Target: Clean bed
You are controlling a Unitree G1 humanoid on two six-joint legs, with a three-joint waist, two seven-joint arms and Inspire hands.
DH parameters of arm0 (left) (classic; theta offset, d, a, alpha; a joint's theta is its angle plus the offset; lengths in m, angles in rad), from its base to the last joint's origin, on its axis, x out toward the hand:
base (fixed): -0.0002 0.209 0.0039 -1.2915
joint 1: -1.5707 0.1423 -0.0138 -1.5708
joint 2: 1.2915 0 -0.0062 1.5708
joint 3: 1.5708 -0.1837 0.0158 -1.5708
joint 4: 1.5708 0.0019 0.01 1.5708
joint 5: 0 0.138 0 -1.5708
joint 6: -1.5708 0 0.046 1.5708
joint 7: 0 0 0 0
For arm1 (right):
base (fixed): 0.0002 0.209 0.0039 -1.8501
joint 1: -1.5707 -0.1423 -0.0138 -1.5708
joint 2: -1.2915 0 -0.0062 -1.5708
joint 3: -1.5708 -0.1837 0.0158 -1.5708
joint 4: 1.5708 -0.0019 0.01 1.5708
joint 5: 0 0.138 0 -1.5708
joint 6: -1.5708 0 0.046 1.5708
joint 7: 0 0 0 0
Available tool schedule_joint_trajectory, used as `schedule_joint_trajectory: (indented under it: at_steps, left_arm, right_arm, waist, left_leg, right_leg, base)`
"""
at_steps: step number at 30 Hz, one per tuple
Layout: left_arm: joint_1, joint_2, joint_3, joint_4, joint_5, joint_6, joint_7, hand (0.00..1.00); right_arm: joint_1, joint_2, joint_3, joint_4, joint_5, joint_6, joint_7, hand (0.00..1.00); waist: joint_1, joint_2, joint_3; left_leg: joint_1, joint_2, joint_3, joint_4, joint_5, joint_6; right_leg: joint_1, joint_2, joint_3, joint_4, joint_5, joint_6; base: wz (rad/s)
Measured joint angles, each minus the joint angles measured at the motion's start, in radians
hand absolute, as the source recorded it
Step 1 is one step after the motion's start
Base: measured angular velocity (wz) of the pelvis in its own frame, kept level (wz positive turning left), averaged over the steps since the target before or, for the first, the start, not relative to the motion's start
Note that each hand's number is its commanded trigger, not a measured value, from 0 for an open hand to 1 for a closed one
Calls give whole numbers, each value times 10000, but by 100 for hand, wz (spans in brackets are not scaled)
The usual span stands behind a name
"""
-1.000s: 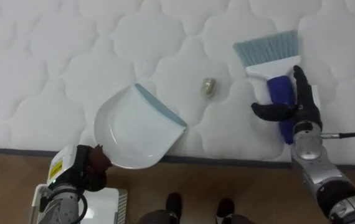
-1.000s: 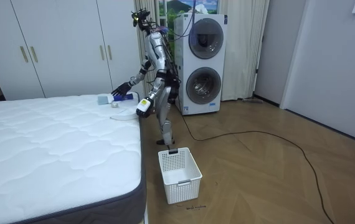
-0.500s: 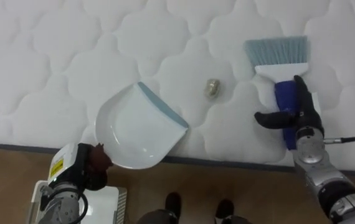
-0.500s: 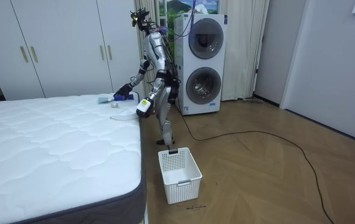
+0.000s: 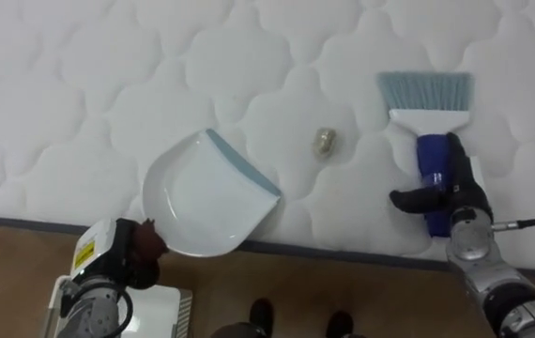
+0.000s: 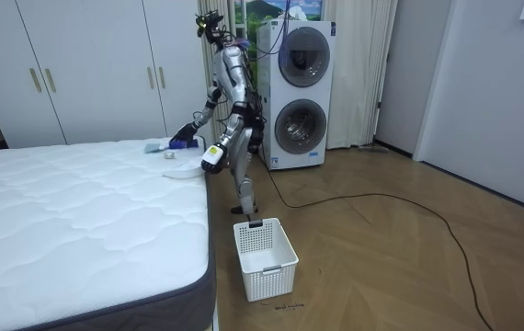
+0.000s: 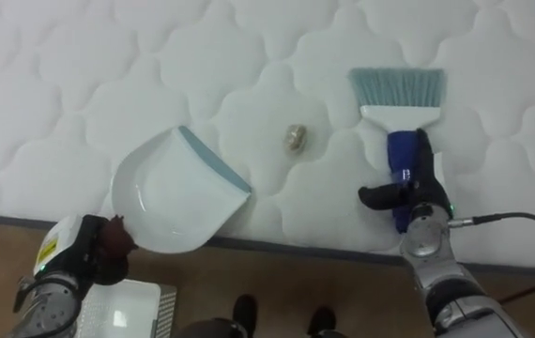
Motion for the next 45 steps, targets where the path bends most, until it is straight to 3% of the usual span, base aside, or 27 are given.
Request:
schedule_joint_trajectory:
  at_steps: [8,33,41,45]
  left_arm:
    - [37,-2,8,-13,-1,192,-15,100]
    - [-209,-8,14,-253,-6,229,126,100]
    - [-488,62,1,-120,114,207,424,100]
    - [-749,381,-12,-400,342,237,426,100]
  right_arm:
    - [64,-159,-118,239,-117,225,-527,100]
    - [249,-50,-588,217,-1004,34,-846,100]
    - [-58,-84,-580,241,-1439,20,-852,100]
    - [-282,-306,-581,246,-1733,95,-854,100]
  waist:
    - [-63,14,0]
    - [-391,50,40]
    - [-519,-162,179]
    - [-511,-317,215]
  left_leg:
    - [57,9,-30,-26,0,-1]
    - [-201,-37,-217,-32,1,-1]
    - [-293,-34,-125,-50,3,2]
    - [-526,-61,-112,14,18,23]
  right_leg:
    - [66,8,-50,-29,3,3]
    - [-54,-23,-192,-95,-1,11]
    - [-216,-53,-168,11,-9,14]
    - [-549,-116,-106,210,-6,10]
  base:
    - [0]
    - [2]
    - [0]
    - [2]
